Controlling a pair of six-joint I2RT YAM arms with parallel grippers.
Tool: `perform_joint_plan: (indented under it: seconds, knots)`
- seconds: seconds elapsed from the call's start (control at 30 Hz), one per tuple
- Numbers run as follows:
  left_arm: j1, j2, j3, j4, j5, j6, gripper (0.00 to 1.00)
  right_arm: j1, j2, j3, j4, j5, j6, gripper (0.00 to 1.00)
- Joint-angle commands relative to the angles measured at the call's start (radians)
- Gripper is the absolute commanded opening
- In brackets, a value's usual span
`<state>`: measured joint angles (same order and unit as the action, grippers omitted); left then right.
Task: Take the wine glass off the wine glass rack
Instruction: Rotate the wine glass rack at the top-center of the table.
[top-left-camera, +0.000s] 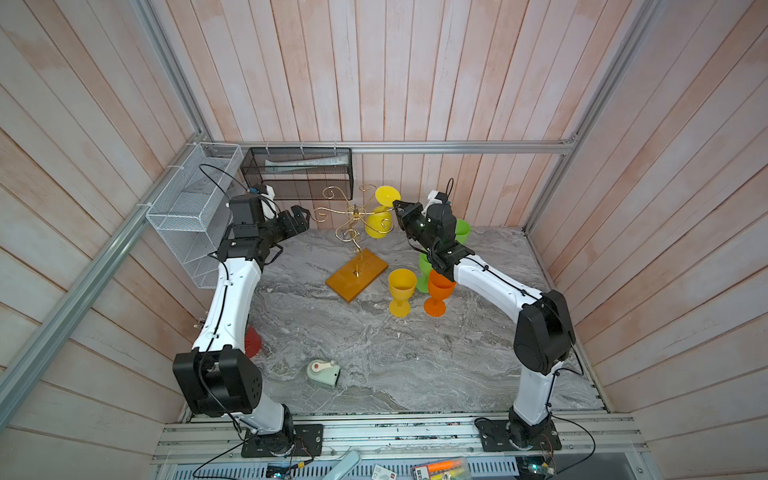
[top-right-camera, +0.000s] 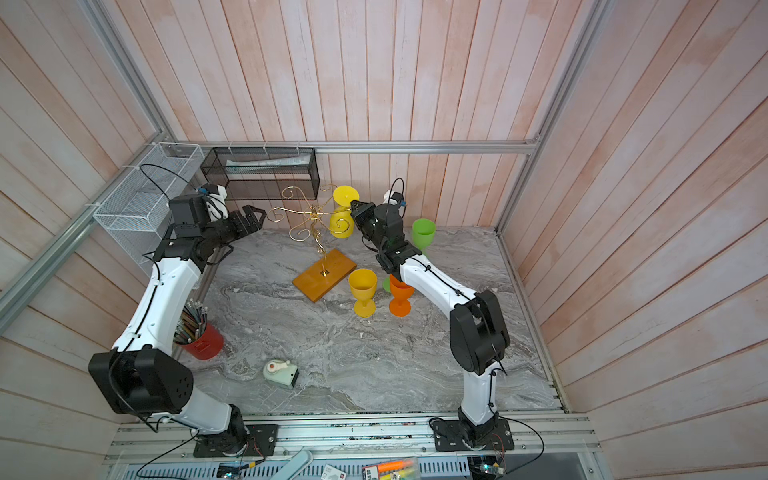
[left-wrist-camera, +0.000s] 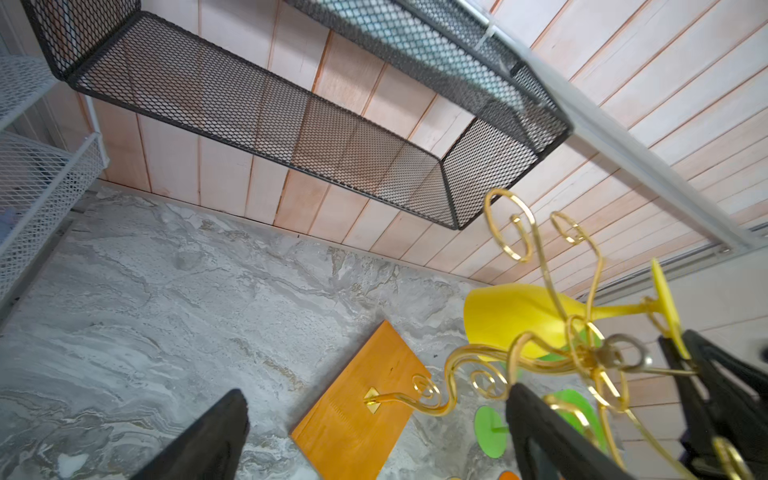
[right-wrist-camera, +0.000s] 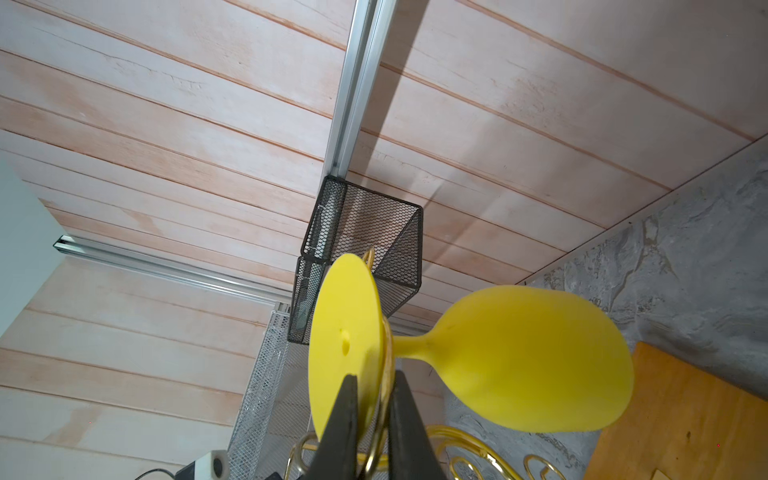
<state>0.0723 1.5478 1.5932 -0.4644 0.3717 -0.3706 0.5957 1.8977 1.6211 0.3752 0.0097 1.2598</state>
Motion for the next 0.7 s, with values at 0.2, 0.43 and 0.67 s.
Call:
perform_joint_plan:
  seconds: [0.2, 0.43, 0.67]
  knots:
    - [-0.012, -0.064, 0.046, 0.054, 0.139, -0.067, 0.99, 0.022, -0.034, 0.059, 0.063, 0.0, -0.055, 0.23]
    - [-0.012, -0.087, 0.025, 0.092, 0.189, -0.108, 0.98, 0.028, -0.031, 0.063, 0.065, 0.011, -0.055, 0.35]
    - [-0.012, -0.101, 0.01, 0.093, 0.191, -0.111, 0.98, 0.03, -0.054, 0.051, 0.055, 0.04, -0.073, 0.47]
